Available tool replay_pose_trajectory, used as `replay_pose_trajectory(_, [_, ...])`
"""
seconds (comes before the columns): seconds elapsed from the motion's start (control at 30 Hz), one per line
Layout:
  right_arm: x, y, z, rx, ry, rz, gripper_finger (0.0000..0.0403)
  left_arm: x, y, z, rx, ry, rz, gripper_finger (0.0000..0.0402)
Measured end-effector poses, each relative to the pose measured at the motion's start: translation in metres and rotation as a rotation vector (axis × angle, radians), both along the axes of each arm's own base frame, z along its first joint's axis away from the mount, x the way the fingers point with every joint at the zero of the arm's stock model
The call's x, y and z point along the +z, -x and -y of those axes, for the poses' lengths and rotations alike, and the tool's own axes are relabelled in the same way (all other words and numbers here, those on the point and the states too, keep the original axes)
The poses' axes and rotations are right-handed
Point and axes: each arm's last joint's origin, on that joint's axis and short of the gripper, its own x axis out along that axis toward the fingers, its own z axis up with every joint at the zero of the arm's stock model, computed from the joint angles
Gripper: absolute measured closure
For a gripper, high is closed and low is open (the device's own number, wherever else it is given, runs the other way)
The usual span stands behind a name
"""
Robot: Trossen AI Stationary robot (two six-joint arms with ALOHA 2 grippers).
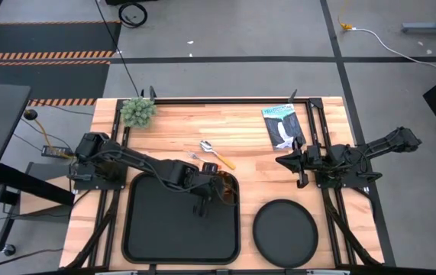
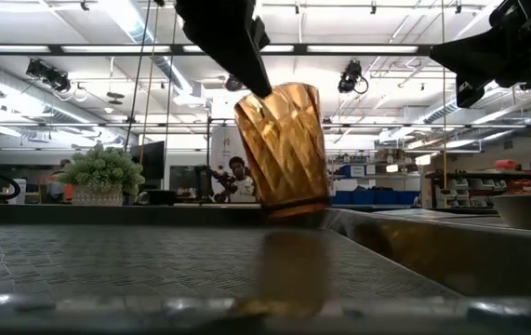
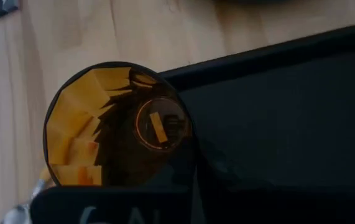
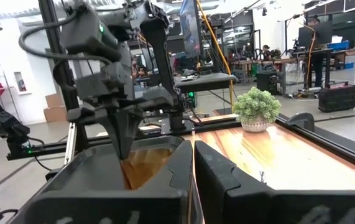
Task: Pick and place plate/cup/fork/spoon on tray
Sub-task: Put the brown cup on the black tray
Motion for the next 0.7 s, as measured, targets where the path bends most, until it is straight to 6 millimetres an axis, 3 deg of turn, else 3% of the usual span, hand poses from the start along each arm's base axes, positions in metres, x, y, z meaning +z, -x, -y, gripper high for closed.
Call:
replay_pose_trajectory(0.23, [0.0,0.0,0.0,0.0,0.001,-0.003,0.038,-0.013,-0.005,0.001,-0.024,-0.039,-0.034,0.0388])
replay_pose_trajectory(0.7, [0.0,0.0,0.0,0.0,-0.001,0.004,0.038,-0.015,-0.004,-0.001,-0.043,-0.069,-0.053,0.0388])
